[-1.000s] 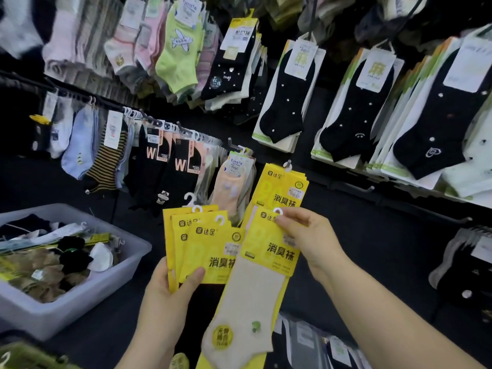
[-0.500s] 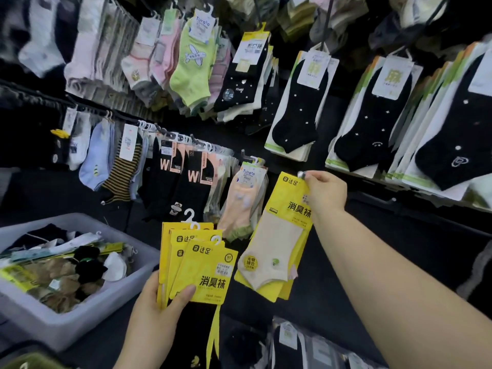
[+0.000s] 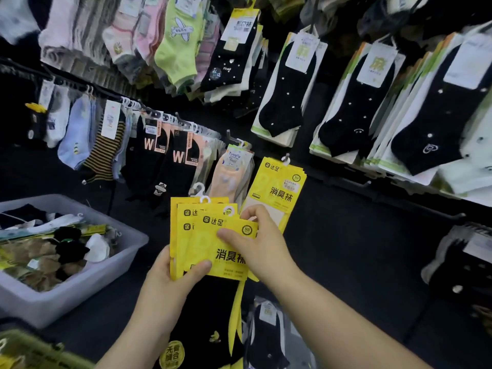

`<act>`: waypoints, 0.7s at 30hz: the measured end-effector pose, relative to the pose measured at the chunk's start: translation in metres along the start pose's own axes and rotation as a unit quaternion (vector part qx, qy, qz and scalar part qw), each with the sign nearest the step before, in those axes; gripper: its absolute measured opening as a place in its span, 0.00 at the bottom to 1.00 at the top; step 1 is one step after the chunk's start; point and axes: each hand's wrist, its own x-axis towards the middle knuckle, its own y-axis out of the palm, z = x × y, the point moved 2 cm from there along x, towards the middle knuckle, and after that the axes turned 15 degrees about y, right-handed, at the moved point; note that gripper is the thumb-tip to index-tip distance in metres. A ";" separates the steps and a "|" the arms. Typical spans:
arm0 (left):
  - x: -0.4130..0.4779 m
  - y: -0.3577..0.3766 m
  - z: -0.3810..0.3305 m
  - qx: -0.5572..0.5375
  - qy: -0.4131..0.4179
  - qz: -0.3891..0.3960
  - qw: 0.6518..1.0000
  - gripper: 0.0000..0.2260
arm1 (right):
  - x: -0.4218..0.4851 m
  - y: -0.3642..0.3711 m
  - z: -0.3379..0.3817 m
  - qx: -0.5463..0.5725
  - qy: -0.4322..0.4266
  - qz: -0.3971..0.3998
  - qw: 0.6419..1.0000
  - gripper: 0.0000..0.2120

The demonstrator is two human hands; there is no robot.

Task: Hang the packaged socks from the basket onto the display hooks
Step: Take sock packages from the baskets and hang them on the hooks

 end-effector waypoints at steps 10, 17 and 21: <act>0.001 -0.008 0.004 0.051 0.021 -0.043 0.998 0.08 | 0.038 -0.065 0.004 0.128 0.008 -0.151 0.980 0.08; 0.007 -0.028 0.003 0.095 0.027 -0.057 0.993 0.07 | 0.096 -0.080 0.033 0.068 -0.004 -0.248 0.966 0.07; 0.007 -0.028 0.005 0.097 0.019 -0.050 0.994 0.07 | 0.110 -0.077 0.031 0.044 0.027 -0.283 0.958 0.06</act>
